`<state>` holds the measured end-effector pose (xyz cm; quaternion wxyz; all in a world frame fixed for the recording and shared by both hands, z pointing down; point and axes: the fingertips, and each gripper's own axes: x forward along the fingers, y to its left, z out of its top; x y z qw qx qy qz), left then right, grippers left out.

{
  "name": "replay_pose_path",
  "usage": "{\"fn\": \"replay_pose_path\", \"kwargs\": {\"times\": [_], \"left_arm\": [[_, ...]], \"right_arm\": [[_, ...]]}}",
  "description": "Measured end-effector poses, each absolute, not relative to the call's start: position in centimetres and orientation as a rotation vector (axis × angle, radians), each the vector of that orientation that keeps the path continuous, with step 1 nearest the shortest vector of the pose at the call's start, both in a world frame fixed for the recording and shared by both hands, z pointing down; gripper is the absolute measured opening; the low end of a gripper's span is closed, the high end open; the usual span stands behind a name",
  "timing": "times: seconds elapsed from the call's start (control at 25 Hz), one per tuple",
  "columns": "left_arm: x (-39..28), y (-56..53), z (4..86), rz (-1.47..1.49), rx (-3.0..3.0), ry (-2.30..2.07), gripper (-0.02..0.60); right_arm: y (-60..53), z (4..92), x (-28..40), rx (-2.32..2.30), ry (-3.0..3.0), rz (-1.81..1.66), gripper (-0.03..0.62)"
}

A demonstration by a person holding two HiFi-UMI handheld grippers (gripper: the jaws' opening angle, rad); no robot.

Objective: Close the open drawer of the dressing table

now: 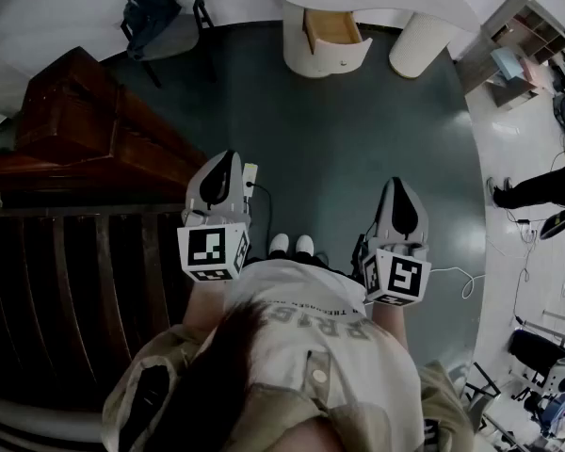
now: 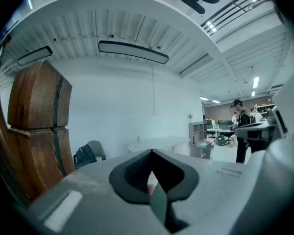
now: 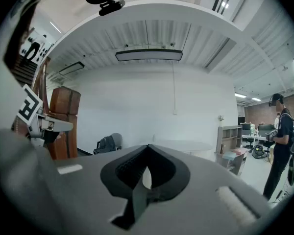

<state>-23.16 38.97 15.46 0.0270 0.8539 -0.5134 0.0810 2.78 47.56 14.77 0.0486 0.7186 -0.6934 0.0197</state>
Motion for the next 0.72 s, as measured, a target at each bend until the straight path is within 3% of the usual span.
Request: {"fn": "replay_pose_path", "kwargs": {"times": [0.72], "left_arm": [[-21.1,37.8,15.3,0.265,2.648,-1.586,0.006]], "right_arm": [[46.5,14.5,4.7,2.200,-2.166,0.073,0.002]]}}
